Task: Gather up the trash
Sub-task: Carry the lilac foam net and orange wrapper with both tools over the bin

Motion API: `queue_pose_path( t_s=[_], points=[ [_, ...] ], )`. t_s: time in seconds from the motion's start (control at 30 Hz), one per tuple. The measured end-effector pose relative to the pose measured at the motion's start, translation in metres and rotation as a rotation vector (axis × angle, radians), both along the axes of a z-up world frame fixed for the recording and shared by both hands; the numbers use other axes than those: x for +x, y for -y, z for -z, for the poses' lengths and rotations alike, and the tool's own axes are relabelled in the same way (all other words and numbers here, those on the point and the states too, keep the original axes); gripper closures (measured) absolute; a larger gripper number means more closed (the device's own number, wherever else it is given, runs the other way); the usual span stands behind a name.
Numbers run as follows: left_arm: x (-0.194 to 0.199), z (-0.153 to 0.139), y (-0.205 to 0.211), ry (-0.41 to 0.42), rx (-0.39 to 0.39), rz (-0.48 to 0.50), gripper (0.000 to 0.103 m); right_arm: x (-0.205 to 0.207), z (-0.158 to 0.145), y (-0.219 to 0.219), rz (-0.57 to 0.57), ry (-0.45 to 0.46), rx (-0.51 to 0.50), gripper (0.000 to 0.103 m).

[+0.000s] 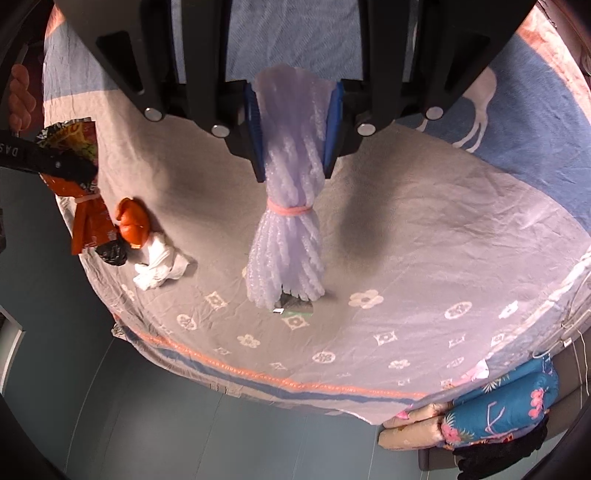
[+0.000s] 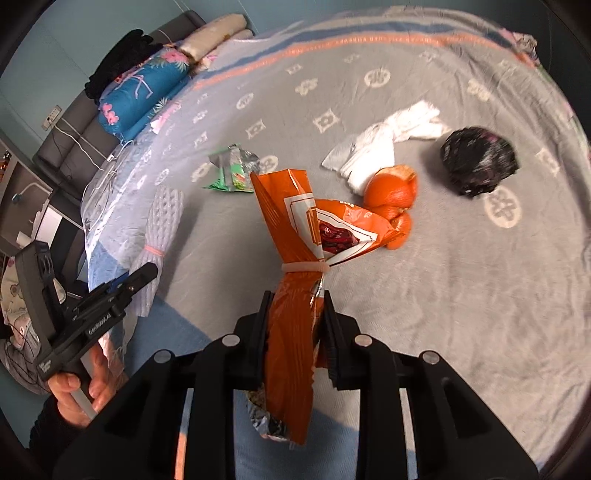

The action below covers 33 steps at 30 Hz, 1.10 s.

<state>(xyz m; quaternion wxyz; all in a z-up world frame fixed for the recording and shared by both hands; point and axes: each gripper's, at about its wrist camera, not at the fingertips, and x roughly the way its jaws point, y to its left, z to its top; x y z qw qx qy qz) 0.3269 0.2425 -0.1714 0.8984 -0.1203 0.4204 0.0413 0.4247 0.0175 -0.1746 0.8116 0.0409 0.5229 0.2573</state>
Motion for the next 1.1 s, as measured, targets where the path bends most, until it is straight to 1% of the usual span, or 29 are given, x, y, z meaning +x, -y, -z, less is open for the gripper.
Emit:
queue_pose_path(
  t_s=[0.1,0.23,0.33,0.5,0.6,0.67,0.83,1.1],
  points=[
    [-0.008,-0.009,0.007,0.011,0.017,0.008,0.076,-0.016,-0.016,0.014,-0.004,0.043,-0.006,0.08],
    [-0.02,-0.024,0.018,0.027,0.027,0.019,0.076,-0.035,-0.033,0.032,-0.007,0.072,-0.013,0.08],
    [-0.03,-0.037,0.031,0.045,0.038,0.027,0.076,-0.052,-0.048,0.05,-0.006,0.111,-0.031,0.08],
    [-0.042,-0.06,0.053,0.079,0.049,0.055,0.076,-0.079,-0.073,0.085,0.012,0.165,-0.033,0.08],
    [-0.046,-0.073,0.068,0.097,0.055,0.072,0.076,-0.089,-0.083,0.103,0.031,0.186,-0.028,0.08],
    [-0.049,-0.081,0.082,0.106,0.056,0.086,0.076,-0.097,-0.092,0.12,0.053,0.202,-0.017,0.08],
    [-0.053,-0.096,0.117,0.123,0.059,0.138,0.076,-0.108,-0.104,0.149,0.089,0.219,0.003,0.08],
    [-0.057,-0.116,0.181,0.15,0.048,0.247,0.076,-0.129,-0.124,0.203,0.166,0.255,0.023,0.08]
  ],
)
